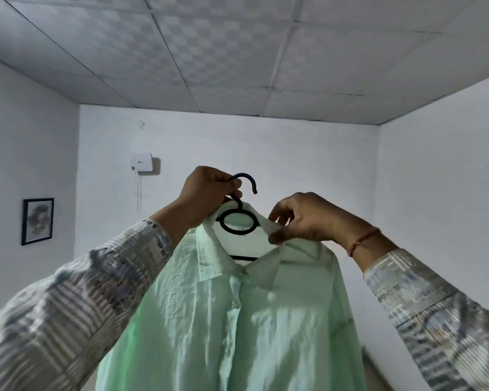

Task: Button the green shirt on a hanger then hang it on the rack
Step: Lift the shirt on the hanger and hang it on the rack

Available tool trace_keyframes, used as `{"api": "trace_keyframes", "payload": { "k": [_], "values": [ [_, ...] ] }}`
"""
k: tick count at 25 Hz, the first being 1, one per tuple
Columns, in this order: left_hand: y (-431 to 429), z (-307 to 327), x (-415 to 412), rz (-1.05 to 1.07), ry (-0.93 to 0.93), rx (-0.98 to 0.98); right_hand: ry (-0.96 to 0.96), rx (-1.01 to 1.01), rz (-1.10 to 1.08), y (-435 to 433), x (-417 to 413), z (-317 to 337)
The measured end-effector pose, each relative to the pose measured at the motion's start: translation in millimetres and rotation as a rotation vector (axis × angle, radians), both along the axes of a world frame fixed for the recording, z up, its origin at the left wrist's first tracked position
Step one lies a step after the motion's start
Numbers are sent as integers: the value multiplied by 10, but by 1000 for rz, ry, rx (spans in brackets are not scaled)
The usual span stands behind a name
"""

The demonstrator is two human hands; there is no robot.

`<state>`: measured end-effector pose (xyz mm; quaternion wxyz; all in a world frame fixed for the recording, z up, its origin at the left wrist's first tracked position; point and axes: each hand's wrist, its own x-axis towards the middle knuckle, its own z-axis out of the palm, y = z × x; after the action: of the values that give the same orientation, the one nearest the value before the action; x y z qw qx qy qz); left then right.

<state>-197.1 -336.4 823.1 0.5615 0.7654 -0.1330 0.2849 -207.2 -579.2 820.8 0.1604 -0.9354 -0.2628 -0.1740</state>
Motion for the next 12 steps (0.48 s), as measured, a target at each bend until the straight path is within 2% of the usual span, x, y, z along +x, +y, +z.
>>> {"api": "trace_keyframes", "payload": {
  "k": [4,6,8,9,11,12],
  "values": [
    [-48,30,42,64,-35,34,14,-7,-10,81,0,-8],
    [-31,47,56,123,-65,40,31,-85,-5,74,-5,-52],
    [16,56,88,182,-77,32,-55,-180,-34,100,48,-166],
    [45,58,117,196,-75,17,-138,-163,-36,109,125,-233],
    [88,54,149,162,-51,-25,-324,-52,-28,105,276,-329],
    [104,41,161,133,-37,-27,-346,25,-9,94,325,-335]
  ]
}}
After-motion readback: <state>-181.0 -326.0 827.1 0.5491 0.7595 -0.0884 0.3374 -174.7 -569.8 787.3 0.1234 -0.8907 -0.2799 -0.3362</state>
